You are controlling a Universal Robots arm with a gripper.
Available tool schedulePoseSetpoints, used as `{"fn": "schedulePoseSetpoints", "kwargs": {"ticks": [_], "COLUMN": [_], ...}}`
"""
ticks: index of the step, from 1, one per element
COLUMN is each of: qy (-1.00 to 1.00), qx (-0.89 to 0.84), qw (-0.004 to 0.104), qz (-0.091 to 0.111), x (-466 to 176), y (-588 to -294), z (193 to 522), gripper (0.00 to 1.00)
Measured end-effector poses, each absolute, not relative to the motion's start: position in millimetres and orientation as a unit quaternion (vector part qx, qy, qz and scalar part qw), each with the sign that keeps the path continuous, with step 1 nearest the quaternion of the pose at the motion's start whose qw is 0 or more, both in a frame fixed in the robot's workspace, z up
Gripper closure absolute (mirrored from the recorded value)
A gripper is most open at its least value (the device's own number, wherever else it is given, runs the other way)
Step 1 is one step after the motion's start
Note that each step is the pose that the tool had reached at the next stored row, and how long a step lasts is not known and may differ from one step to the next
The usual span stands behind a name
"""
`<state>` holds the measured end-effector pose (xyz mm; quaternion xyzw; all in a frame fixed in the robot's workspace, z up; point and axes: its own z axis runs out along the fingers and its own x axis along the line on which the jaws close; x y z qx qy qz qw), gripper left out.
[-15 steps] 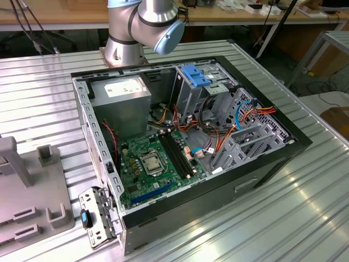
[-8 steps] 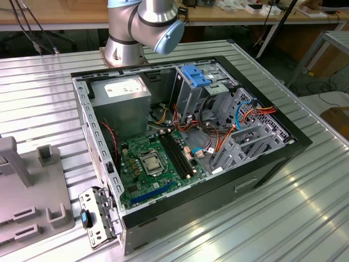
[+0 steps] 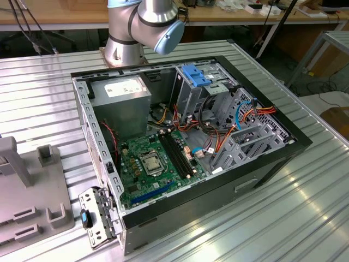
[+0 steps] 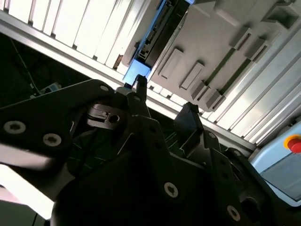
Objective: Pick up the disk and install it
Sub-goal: 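Pick up the disk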
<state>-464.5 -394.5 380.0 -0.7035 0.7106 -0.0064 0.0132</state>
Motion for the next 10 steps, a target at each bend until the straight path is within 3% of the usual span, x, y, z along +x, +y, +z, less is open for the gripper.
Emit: {"fn": "schedulePoseSetpoints", "kwargs": {"ticks": [1,10], "qy": [0.711,0.711], "qx": [-0.703,-0.703], "qw": [0.013,0.013], "qz": [-0.006,-0.006], "x": [-464.4,-465.0], "y": [-393.5,-385.6], "z": [377.0,360.2], "gripper": [0.46,0.46]}}
